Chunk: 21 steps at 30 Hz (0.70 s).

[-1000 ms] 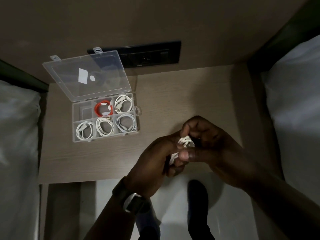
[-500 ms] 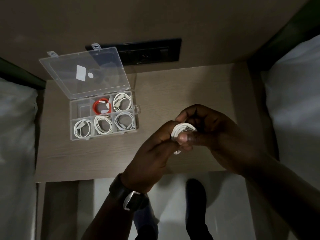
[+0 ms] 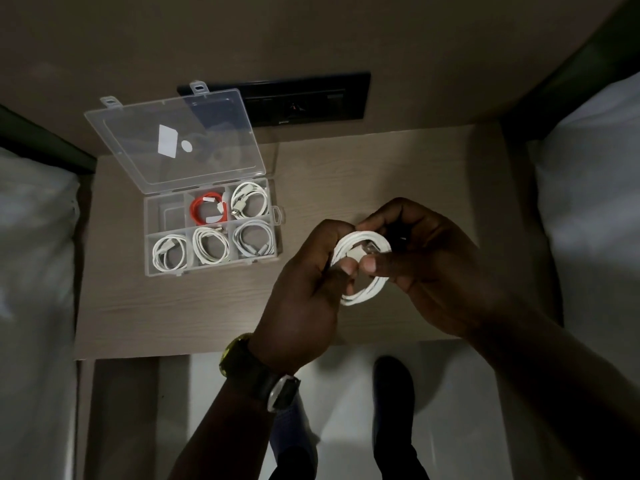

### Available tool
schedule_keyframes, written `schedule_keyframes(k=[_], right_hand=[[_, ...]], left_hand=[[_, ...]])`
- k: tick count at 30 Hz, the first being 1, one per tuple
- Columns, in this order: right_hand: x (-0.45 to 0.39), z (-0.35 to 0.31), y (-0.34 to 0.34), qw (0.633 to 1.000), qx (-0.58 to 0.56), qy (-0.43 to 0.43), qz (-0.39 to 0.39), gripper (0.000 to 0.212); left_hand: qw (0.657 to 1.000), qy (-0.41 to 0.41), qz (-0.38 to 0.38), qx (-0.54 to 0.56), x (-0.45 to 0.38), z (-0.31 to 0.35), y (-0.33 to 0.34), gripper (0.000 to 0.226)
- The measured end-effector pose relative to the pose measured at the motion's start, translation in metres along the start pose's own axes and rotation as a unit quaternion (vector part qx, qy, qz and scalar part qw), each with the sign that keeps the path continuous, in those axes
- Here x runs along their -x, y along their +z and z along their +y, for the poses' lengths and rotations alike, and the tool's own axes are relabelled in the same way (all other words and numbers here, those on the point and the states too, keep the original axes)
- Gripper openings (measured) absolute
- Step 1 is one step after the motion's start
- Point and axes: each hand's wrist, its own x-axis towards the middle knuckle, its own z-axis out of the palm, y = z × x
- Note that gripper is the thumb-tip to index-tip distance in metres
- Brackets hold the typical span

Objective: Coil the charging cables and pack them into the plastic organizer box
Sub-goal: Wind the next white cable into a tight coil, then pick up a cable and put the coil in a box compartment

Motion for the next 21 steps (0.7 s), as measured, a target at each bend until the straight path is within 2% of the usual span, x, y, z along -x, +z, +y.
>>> schedule_keyframes(k=[4, 9, 11, 14, 16, 19, 21], right_hand=[[-0.002, 0.004, 0.011, 0.998, 0.041, -0.042, 0.026, 0.028], [0.000, 0.010, 0.018, 0.965, 0.232, -0.058, 0.111, 0.026], [-0.001, 0.011, 0.017, 0.976, 0.192, -0.033, 0.100, 0.031], [-0.003, 0.014, 0.016, 0.999, 0.028, 0.010, 0.043, 0.034], [-0.009, 0.018, 0.018, 0.999, 0.020, 0.010, 0.042, 0.033], [-0.025, 0.027, 0.030, 0.994, 0.078, 0.005, 0.078, 0.025], [-0.043, 0.035, 0.042, 0.990, 0.113, 0.013, 0.086, 0.021]], left_hand=[[0.995, 0.047, 0.070, -0.059, 0.001, 0.000, 0.006, 0.023], [0.991, 0.036, 0.114, -0.054, 0.006, -0.002, 0.005, 0.025], [0.992, 0.018, 0.120, 0.015, 0.009, -0.002, 0.002, 0.026], [0.989, -0.009, 0.120, 0.083, 0.011, -0.006, -0.008, 0.026], [0.991, -0.008, 0.124, 0.054, 0.011, -0.013, -0.017, 0.029], [0.988, -0.017, 0.149, -0.031, 0.008, -0.028, -0.032, 0.036], [0.982, -0.002, 0.162, -0.097, 0.004, -0.039, -0.047, 0.030]])
